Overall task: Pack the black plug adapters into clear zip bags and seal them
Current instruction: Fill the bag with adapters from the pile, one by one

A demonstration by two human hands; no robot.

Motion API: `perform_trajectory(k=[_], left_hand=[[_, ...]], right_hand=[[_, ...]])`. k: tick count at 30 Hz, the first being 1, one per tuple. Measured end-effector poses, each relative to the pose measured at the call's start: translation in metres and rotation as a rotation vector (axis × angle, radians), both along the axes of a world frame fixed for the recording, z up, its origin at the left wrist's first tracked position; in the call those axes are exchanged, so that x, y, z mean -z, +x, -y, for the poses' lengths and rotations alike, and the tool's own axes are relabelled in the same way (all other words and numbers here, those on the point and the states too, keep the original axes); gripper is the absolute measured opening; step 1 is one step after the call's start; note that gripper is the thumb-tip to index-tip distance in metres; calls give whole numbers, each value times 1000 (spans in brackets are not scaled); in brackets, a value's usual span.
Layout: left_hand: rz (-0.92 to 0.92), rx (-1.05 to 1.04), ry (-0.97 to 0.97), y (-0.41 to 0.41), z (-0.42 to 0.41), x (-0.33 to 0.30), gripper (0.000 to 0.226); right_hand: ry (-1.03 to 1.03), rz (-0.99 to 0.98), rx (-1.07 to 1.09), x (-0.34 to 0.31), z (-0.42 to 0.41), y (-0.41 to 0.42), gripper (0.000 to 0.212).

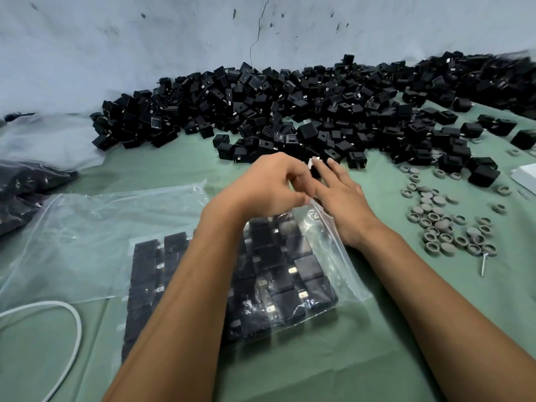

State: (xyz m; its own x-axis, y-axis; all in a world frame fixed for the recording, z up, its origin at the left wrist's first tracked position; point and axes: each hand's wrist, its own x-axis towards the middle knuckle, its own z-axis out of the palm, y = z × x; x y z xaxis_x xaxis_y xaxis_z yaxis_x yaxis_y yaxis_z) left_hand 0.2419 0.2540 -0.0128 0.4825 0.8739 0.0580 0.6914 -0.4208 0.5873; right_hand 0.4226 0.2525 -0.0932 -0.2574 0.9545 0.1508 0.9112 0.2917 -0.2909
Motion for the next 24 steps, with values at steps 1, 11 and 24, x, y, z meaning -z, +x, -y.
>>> perform_trajectory(k=[1,11,24], left_hand=[[5,29,8,5,2,1,16],[-30,197,-132,12,10,-4,45],[9,248,-270,15,17,-11,28]], right_hand=[[40,-20,-5,1,0,1,63],[-21,146,-5,3,-5,0,87],[113,-79,324,-9,-21,-7,35]])
